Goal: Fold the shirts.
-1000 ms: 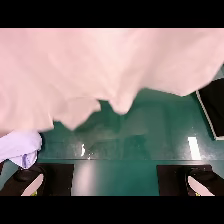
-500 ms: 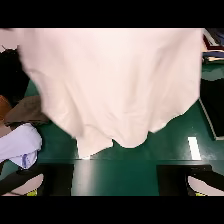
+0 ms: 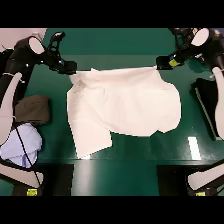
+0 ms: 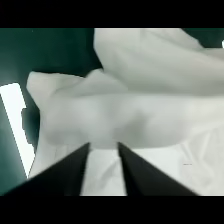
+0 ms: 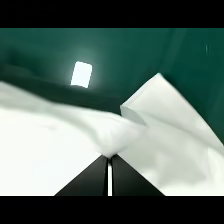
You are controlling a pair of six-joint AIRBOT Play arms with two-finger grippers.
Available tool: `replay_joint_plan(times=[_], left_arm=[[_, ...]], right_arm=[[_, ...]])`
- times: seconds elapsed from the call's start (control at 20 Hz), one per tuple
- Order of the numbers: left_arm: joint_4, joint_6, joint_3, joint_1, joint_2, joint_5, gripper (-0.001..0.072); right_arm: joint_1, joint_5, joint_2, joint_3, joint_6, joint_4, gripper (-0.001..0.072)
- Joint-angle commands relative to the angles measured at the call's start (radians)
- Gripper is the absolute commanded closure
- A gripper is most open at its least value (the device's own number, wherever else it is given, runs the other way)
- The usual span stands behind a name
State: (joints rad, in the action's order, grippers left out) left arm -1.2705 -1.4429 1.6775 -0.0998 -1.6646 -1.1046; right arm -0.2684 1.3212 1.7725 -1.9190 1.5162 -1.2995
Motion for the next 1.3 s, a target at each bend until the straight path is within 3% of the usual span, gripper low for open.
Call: replay_joint_plan(times=[0.0, 0.05, 0.2, 0.35, 0.6, 0.8, 1.25], left_arm=[[-0.009, -0.028, 0.023, 0.003, -0.038, -0.005, 0.0044], [-0.011, -0.028, 0.047, 0.013, -0.038, -0.059, 0.0044], [-0.027, -0.025, 0.069, 0.056, 0.005, -0.203, 0.0044], [-0.043, -0.024, -0.076, 0.088, 0.128, -0.235, 0.0044], [-0.054, -0.024, -0.571, 0.092, 0.399, -0.158, 0.0043], [-0.016, -0.024, -0.860, 0.091, 0.506, -0.066, 0.0043], [0.252, 0.057, -1.006, 0.091, 0.509, 0.161, 0.0052]], right_arm=[[0.023, -0.024, 0.098, -0.076, -0.007, 0.134, 0.0475], [0.034, -0.014, 0.097, -0.097, -0.006, 0.154, 0.0383], [0.067, 0.031, 0.014, -0.057, -0.029, 0.163, 0.0383], [0.112, 0.062, -0.135, 0.114, -0.058, 0.166, 0.0383], [0.148, 0.055, -0.359, 0.395, -0.071, 0.181, 0.0384], [0.148, 0.000, -0.478, 0.543, -0.071, 0.183, 0.0385], [0.148, -0.011, -0.612, 0.700, -0.070, 0.181, 0.0385]])
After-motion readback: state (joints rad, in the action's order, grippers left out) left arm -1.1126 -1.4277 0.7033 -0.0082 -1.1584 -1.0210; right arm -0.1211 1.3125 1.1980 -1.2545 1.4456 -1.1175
